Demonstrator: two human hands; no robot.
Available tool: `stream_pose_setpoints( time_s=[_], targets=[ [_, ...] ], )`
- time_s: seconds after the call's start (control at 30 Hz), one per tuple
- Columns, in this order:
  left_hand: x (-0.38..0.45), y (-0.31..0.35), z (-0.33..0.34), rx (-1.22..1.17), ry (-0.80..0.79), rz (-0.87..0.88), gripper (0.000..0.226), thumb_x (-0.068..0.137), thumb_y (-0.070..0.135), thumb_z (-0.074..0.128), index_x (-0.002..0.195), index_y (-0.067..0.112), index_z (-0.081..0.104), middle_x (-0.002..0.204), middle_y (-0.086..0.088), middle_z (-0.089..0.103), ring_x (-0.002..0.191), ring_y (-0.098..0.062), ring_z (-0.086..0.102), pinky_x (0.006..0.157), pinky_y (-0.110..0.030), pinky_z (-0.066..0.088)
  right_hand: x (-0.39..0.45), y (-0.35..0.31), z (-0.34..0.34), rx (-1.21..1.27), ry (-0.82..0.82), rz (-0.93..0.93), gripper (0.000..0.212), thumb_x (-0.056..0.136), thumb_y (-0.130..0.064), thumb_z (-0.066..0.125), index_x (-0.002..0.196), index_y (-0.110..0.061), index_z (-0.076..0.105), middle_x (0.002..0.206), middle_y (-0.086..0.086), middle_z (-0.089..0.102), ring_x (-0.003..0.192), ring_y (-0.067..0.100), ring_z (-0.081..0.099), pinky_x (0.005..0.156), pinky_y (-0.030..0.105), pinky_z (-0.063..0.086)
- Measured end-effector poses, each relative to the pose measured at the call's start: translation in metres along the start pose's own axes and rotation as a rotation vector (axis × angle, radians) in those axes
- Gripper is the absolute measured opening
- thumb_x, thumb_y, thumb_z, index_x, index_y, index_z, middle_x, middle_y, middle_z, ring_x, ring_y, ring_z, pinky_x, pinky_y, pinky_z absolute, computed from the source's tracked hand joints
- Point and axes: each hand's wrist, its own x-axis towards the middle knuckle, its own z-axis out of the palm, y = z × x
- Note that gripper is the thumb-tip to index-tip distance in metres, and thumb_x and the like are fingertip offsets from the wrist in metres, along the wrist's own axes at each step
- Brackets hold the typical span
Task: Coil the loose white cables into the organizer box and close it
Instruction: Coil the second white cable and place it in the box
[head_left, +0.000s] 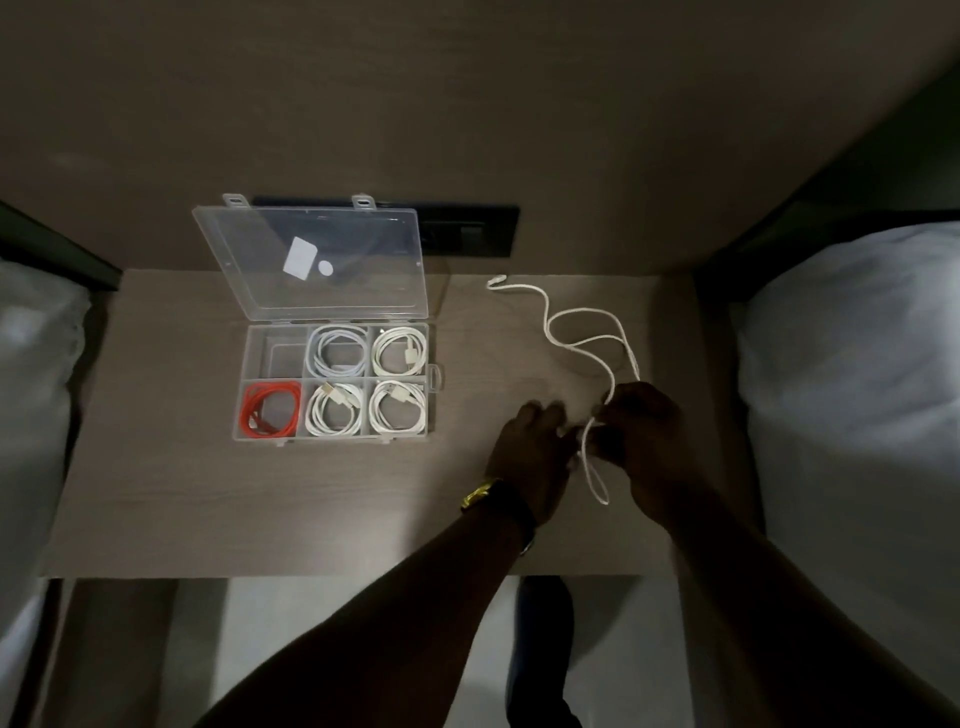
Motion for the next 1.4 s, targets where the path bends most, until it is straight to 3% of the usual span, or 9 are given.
stream_pose_setpoints(
  time_s=[0.2, 0.37, 0.47, 0.6, 0.7, 0.87, 1.03, 1.27, 1.4],
  targets=[
    [-0.015, -0.004, -0.003, 0.030, -0.180, -0.101, 0.028, 0.100, 0.024, 0.045, 0.113, 0.008, 0.064, 0.120, -0.015, 0.064, 0.113, -0.030, 0.056, 0.097, -0.037, 0.044, 0.007, -0.029, -0.020, 0.268, 0.185, 0.028, 0.029, 0.088, 0.011, 0.054, 0.074, -0.014, 0.054, 0.059, -0.002, 0.069, 0.048, 0.018, 0.067, 0.049, 0.029, 0.058],
    [-0.052, 0.036, -0.048, -0.907, -0.292, -0.574, 0.035, 0.099, 0.025, 0.049, 0.071, 0.013, 0.065, 0.062, -0.009, 0.056, 0.048, -0.006, 0.048, 0.048, -0.016, 0.037, 0.008, -0.036, -0.040, -0.104, 0.319, -0.092, 0.022, 0.093, -0.011, 0.066, 0.096, 0.009, 0.059, 0.057, 0.007, 0.060, 0.033, 0.008, 0.053, 0.039, 0.024, 0.049],
    [-0.067, 0.050, -0.076, -1.316, -0.291, -0.699, 0.029, 0.091, 0.029, 0.060, 0.066, 0.016, 0.065, 0.054, 0.001, 0.052, 0.048, -0.012, 0.046, 0.046, -0.020, 0.039, -0.009, -0.035, -0.035, -0.557, 0.160, -0.427, 0.033, 0.090, -0.038, 0.069, 0.075, -0.008, 0.067, 0.062, 0.000, 0.068, 0.058, 0.012, 0.067, 0.063, 0.041, 0.058],
    [-0.062, 0.059, -0.110, -1.751, -0.357, -0.549, 0.023, 0.088, 0.031, 0.061, 0.074, 0.013, 0.058, 0.062, 0.001, 0.049, 0.056, -0.015, 0.047, 0.053, -0.024, 0.043, -0.034, -0.030, -0.009, -0.622, -0.524, -0.567, 0.028, 0.100, -0.028, 0.050, 0.122, -0.022, 0.067, 0.129, -0.008, 0.066, 0.128, -0.001, 0.051, 0.110, 0.025, 0.039],
    [-0.049, 0.058, -0.126, -2.063, -0.183, -0.396, 0.023, 0.095, 0.028, 0.051, 0.085, 0.012, 0.064, 0.073, 0.001, 0.063, 0.068, -0.014, 0.064, 0.064, -0.025, 0.054, -0.044, -0.025, 0.006, -0.477, -0.677, -0.363, 0.020, 0.100, -0.027, 0.047, 0.095, -0.023, 0.066, 0.085, -0.005, 0.068, 0.082, 0.009, 0.064, 0.080, 0.039, 0.051],
    [-0.038, 0.039, -0.137, -1.958, 0.286, -0.361, 0.030, 0.089, 0.015, 0.051, 0.114, 0.005, 0.064, 0.117, -0.012, 0.071, 0.118, -0.024, 0.063, 0.097, -0.033, 0.052, -0.062, -0.030, 0.006, -0.859, -0.834, -0.499, 0.023, 0.103, -0.040, 0.045, 0.091, -0.024, 0.055, 0.067, -0.019, 0.051, 0.060, -0.002, 0.052, 0.059, 0.015, 0.038],
    [-0.055, 0.033, -0.125, -0.902, 0.212, -0.212, 0.024, 0.097, 0.014, 0.051, 0.087, 0.007, 0.072, 0.080, -0.002, 0.072, 0.078, -0.009, 0.064, 0.075, -0.023, 0.049, -0.065, -0.077, 0.010, -1.041, -0.706, -0.840, 0.019, 0.098, -0.043, 0.047, 0.089, -0.031, 0.059, 0.073, -0.010, 0.063, 0.068, 0.003, 0.061, 0.061, 0.027, 0.047],
    [-0.065, 0.049, -0.141, -1.968, -0.356, -0.418, 0.037, 0.098, 0.037, 0.041, 0.082, 0.011, 0.061, 0.060, 0.005, 0.045, 0.053, -0.008, 0.037, 0.052, -0.021, 0.025, -0.036, -0.082, 0.043, -0.594, -0.424, -0.719, 0.027, 0.084, -0.043, 0.070, 0.072, -0.019, 0.065, 0.063, 0.002, 0.060, 0.060, 0.006, 0.054, 0.060, 0.032, 0.044],
    [-0.058, 0.037, -0.164, -2.258, 0.043, -0.320, 0.033, 0.099, 0.024, 0.039, 0.086, 0.009, 0.065, 0.071, 0.002, 0.058, 0.065, -0.010, 0.056, 0.064, -0.022, 0.049, -0.056, -0.042, 0.051, -0.717, -0.602, -0.581, 0.024, 0.098, -0.032, 0.052, 0.076, -0.030, 0.059, 0.059, -0.010, 0.052, 0.058, 0.003, 0.049, 0.060, 0.036, 0.043]
  ],
)
